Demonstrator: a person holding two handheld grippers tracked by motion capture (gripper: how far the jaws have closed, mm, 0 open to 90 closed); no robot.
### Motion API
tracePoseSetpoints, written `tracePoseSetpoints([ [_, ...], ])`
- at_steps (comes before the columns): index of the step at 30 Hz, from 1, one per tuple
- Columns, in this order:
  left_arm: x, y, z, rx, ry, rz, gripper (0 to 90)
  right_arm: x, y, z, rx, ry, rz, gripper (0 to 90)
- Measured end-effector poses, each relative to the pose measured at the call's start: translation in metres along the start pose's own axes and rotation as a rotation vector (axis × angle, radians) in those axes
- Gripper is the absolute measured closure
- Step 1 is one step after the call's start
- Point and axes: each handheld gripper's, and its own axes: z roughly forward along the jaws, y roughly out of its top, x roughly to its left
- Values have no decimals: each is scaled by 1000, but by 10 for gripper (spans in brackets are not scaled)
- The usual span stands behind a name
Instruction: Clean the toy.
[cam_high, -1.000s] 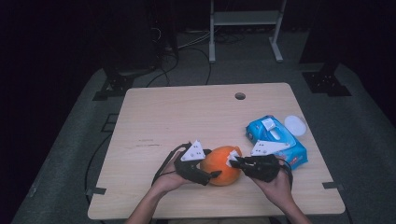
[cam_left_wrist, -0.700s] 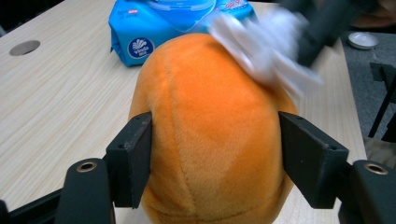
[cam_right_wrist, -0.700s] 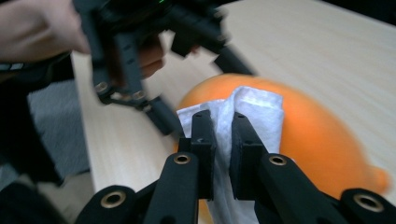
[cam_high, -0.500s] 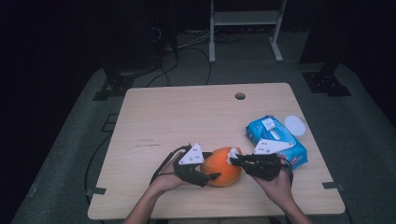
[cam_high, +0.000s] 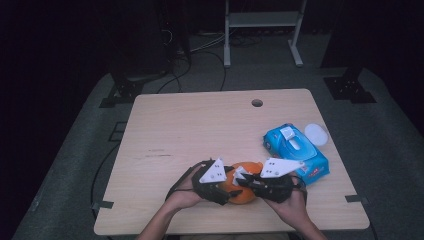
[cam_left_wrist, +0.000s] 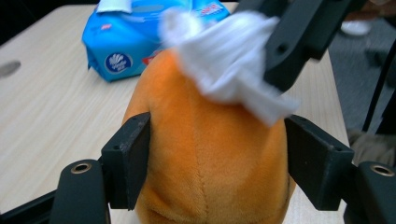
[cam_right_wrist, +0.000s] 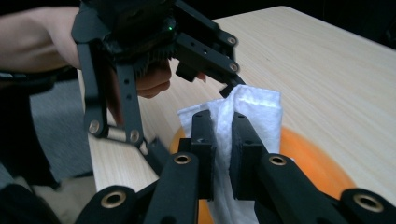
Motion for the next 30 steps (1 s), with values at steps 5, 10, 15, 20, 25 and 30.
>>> tracePoseSetpoints([
  [5,2,-2,-1,-24,-5,-8,284,-10,-1,-9,14,-65,6,813],
  [10,9,0,-2,-37,-3,-127,203,-25,-11,-14,33,-74,72,813],
  [15,6,1,-2,-16,-13,-108,276,-19,-8,-12,40,-58,54,814],
  [20,-5,6,2,-9,-12,-14,286,1,1,-3,35,22,9,814],
  [25,-2,3,0,-7,-9,2,314,-2,3,-5,38,-7,5,814],
  [30,5,-2,-2,-17,-13,-41,311,-32,-11,-17,59,-54,97,814],
])
